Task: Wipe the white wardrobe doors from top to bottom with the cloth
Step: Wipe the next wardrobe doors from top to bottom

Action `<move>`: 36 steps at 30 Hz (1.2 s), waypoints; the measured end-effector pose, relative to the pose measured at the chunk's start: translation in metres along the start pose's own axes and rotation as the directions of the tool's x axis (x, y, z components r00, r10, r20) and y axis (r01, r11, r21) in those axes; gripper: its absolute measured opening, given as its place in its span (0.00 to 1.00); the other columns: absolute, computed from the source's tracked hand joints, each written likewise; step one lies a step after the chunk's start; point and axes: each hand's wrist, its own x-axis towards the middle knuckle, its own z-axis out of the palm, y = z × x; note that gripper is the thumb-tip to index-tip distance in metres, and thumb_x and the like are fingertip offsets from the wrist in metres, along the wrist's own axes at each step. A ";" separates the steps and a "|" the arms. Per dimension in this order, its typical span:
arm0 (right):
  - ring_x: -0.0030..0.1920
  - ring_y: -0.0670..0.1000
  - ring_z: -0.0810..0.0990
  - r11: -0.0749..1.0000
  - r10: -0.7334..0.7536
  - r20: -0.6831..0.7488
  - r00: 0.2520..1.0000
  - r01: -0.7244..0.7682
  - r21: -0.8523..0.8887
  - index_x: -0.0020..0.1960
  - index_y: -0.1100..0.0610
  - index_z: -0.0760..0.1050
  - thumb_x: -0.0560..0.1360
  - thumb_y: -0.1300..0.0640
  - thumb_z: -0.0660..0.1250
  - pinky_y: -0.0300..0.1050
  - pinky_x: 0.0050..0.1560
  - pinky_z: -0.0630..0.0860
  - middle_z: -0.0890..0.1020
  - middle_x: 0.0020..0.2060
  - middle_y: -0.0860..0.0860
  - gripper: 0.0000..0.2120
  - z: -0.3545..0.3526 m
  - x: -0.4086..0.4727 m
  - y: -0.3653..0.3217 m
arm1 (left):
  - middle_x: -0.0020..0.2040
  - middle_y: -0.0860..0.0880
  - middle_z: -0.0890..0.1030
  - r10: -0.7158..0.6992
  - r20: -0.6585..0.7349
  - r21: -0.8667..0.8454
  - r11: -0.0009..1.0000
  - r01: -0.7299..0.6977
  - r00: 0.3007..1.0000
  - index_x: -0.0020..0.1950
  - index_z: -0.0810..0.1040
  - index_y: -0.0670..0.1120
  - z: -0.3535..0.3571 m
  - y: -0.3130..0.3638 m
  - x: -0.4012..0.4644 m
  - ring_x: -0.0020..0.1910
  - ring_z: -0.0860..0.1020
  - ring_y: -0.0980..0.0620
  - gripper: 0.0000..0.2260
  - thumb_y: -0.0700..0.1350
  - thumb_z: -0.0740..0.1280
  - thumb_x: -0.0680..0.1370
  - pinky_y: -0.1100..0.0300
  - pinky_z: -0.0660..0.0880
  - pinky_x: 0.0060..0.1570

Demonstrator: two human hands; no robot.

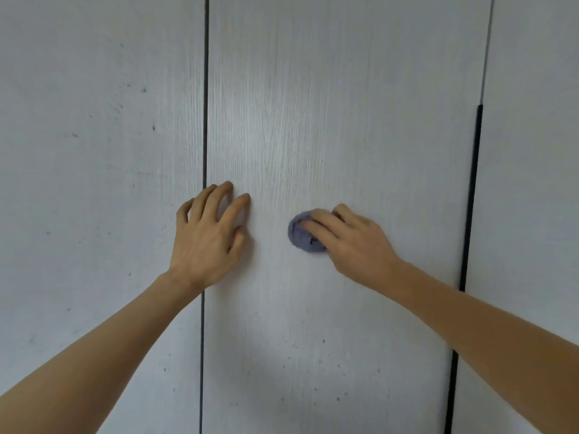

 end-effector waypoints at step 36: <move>0.46 0.58 0.74 0.965 0.255 -0.078 0.964 -0.249 0.080 0.54 0.60 0.77 0.64 0.71 0.69 0.42 0.28 0.69 0.75 0.51 0.57 0.19 0.033 0.059 -0.087 | 0.67 0.41 0.72 0.023 -0.013 0.009 1.000 -0.023 1.000 0.66 0.72 0.41 0.010 -0.069 -0.077 0.66 0.67 0.43 0.22 0.46 0.55 0.74 0.44 0.67 0.58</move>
